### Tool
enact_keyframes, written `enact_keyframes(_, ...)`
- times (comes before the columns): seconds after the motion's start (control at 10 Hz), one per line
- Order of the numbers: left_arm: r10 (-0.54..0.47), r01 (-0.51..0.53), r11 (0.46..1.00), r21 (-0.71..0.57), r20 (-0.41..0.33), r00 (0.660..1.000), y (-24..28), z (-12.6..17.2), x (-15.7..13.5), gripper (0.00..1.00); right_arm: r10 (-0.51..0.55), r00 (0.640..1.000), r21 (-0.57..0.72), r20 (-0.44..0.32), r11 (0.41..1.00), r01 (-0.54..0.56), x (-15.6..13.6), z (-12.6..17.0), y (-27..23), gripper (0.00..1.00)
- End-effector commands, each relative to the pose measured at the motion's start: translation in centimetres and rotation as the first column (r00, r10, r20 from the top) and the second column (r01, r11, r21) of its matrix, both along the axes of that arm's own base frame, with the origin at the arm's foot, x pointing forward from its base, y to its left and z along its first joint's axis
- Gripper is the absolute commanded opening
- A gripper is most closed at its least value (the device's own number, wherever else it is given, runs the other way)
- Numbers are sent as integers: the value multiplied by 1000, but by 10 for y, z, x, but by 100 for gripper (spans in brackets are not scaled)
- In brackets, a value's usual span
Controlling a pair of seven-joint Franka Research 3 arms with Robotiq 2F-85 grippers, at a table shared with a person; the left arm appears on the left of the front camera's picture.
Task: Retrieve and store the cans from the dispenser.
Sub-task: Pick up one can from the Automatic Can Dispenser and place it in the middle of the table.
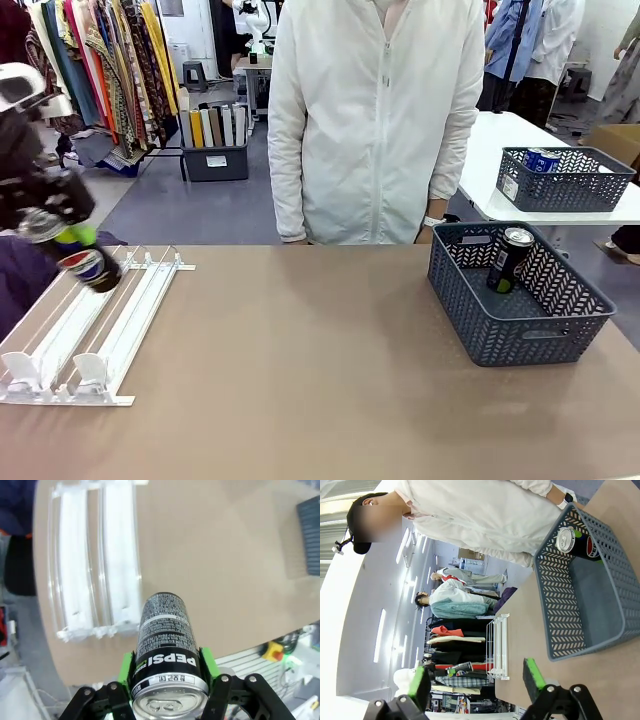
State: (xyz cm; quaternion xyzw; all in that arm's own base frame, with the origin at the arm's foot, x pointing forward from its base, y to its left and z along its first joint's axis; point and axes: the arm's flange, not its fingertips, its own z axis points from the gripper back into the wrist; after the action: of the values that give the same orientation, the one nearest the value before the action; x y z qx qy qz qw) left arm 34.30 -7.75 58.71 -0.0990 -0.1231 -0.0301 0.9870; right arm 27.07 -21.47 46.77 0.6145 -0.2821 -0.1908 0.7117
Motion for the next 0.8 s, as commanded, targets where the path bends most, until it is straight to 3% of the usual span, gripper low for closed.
enact_keyframes(0.0,-41,41,999,14,25,999,-86,15,45,0,-4,1000,10,28,1000,3,3,3,0,100)
enact_keyframes(0.2,-199,205,977,52,-90,976,-206,-20,96,0,-4,1000,10,28,1000,3,3,3,0,100)
enact_keyframes(0.3,-267,277,959,62,-137,954,-257,-45,108,0,-4,1000,10,28,1000,3,3,3,0,100)
enact_keyframes(0.5,-351,374,923,90,-198,915,-347,-105,119,0,-4,1000,10,28,1000,3,3,3,0,100)
enact_keyframes(0.7,-349,394,900,185,-233,908,-380,-138,120,0,-4,1000,10,28,1000,3,3,3,0,100)
